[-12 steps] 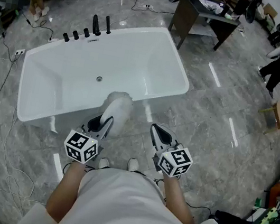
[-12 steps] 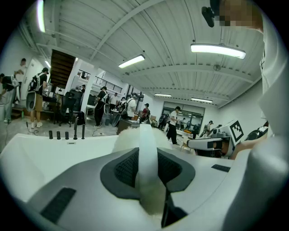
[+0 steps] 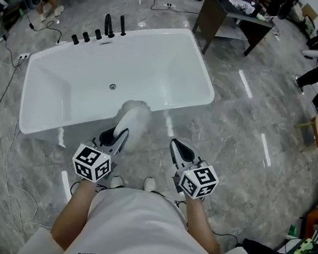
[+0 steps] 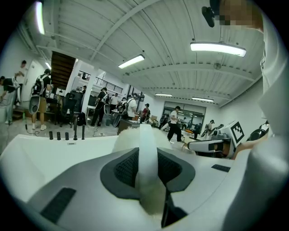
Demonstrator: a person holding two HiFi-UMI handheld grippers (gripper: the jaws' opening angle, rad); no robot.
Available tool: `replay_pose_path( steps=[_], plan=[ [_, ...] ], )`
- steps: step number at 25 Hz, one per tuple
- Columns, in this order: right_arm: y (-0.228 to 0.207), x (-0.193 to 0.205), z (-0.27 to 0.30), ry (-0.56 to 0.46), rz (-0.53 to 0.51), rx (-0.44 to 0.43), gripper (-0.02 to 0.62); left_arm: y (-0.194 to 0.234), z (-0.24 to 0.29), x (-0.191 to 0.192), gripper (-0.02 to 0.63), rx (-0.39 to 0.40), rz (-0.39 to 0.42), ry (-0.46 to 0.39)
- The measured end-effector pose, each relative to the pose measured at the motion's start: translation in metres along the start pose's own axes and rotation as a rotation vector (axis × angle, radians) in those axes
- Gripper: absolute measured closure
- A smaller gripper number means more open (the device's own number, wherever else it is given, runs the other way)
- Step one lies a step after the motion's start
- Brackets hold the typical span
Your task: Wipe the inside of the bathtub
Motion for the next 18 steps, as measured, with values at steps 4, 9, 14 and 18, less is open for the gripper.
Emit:
replay_pose_path(
  steps=[4,9,14,18],
  plan=[
    [-0.01,0.005,-0.006,0.007,0.016,-0.008,0.577,-0.008,0.004,0.005,0.505,-0.009,-0.008,0.005],
    [-0.024,0.011,-0.014,0.025,0.037,-0.031,0.577,-0.019,0.008,0.01,0.505,-0.033,-0.027,0.009],
    [-0.042,0.023,-0.02,0.049,0.042,-0.065,0.577,-0.03,0.016,0.02,0.505,-0.075,-0.035,0.017],
    [-0.053,0.029,-0.022,0.059,0.046,-0.087,0.576,-0.039,0.019,0.022,0.505,-0.107,-0.027,0.022]
  ],
)
Point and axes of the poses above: the fingertips, and each gripper's own axes: z forward along the fingers, y to its left, x out of its underside, the point moved 9 cm from there along -z, backward along the fingers, and after that the axes turned 14 degrees about x, right-handed, at the moved point
